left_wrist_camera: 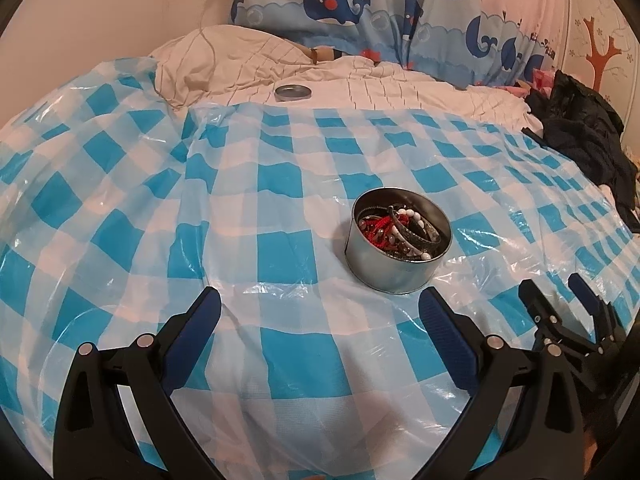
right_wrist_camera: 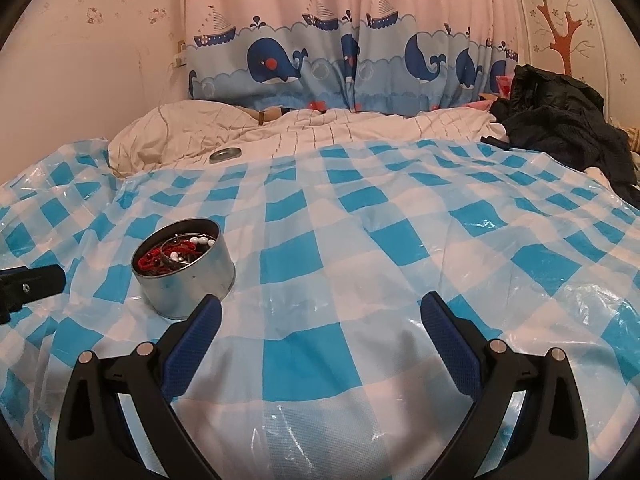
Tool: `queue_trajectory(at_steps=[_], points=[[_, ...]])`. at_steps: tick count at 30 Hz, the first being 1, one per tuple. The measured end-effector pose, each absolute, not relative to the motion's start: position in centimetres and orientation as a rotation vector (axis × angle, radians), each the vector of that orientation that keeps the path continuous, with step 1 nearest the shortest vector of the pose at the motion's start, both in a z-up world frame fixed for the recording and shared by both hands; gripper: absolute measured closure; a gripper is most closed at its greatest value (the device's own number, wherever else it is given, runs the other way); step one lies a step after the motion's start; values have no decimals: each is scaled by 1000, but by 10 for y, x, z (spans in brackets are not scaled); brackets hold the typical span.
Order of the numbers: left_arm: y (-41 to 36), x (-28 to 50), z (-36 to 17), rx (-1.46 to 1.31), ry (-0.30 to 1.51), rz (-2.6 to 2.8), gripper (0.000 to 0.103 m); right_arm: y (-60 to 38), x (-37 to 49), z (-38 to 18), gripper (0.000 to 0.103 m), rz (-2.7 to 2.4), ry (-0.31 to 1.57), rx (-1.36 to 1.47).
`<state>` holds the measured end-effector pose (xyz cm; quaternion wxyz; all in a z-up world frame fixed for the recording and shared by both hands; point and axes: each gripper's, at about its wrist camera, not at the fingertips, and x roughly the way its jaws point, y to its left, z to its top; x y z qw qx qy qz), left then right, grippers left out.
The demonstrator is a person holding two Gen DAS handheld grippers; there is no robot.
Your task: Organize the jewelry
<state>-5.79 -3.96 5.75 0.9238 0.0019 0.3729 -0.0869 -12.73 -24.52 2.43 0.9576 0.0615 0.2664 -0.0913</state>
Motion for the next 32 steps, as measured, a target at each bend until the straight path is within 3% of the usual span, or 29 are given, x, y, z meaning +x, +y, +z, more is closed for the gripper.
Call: queue_trajectory(at_steps=[22,32], points=[[-49,-65,48,40,728,-236,8,-239,-116,16,7,-224,611,82],[-62,-50,18,122,867,-210,8,-238,-116,16,7,-251,614,70]])
